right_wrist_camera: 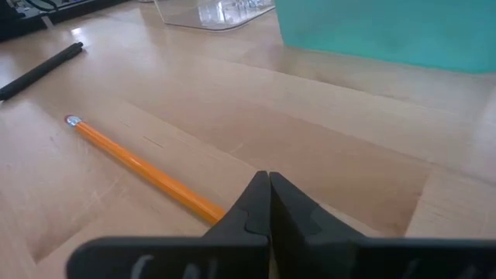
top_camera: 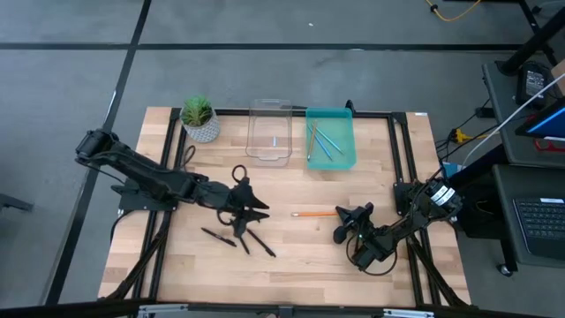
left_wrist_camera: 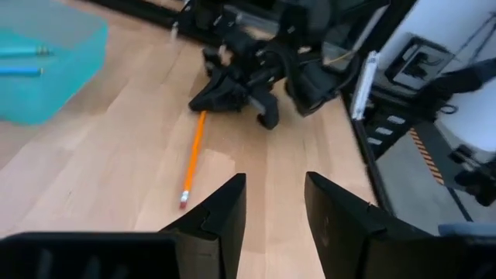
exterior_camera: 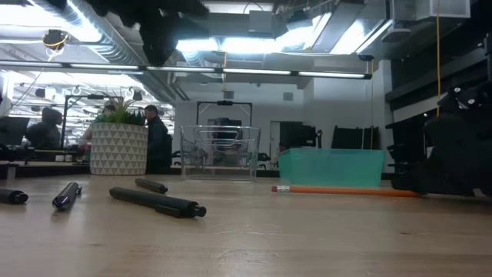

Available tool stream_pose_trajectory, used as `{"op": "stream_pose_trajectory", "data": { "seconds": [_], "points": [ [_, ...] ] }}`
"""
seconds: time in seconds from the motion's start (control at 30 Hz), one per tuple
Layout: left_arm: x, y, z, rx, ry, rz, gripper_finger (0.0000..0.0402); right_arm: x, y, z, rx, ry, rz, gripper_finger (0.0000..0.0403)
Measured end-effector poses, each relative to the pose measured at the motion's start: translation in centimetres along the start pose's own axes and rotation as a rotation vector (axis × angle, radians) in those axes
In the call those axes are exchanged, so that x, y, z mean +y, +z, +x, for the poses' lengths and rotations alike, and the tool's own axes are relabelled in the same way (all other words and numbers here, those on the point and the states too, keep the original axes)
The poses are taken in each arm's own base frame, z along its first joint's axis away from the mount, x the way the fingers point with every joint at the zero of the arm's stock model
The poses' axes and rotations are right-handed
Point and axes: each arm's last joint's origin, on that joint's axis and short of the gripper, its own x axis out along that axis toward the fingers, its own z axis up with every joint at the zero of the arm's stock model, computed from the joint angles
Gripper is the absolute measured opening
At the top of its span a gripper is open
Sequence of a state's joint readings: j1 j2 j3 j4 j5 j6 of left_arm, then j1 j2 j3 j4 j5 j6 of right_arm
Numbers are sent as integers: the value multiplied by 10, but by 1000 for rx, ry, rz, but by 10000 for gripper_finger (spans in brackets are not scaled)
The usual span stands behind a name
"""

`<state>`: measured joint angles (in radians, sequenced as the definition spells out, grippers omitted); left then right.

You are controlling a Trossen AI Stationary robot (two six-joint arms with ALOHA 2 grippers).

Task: Sort pens & pencils
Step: Put the orange pencil into the blue bin

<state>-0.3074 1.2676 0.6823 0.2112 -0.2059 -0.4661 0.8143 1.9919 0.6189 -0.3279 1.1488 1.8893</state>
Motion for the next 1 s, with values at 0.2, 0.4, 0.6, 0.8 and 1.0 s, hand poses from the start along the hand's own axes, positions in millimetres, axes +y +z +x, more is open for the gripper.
{"op": "stream_pose_trajectory", "data": {
  "seconds": [0.2, 0.4, 0.6, 0.8, 1.0],
  "points": [
    [0, 2, 44, 74, 25, 45, 126, 0, 0, 0, 0, 0, -5, 0],
    [5, 12, 85, 258, 94, 102, 135, 0, 0, 0, 0, -1, -9, 0],
    [24, 5, 118, 441, 197, 107, 177, 0, 0, 0, 0, -1, -12, 0],
    [42, -11, 150, 509, 212, 94, 197, -1, 0, 0, -1, -2, -13, 0],
    [49, -24, 182, 544, 223, 130, 197, -1, 0, 0, -2, -1, -15, 0]
  ]
}}
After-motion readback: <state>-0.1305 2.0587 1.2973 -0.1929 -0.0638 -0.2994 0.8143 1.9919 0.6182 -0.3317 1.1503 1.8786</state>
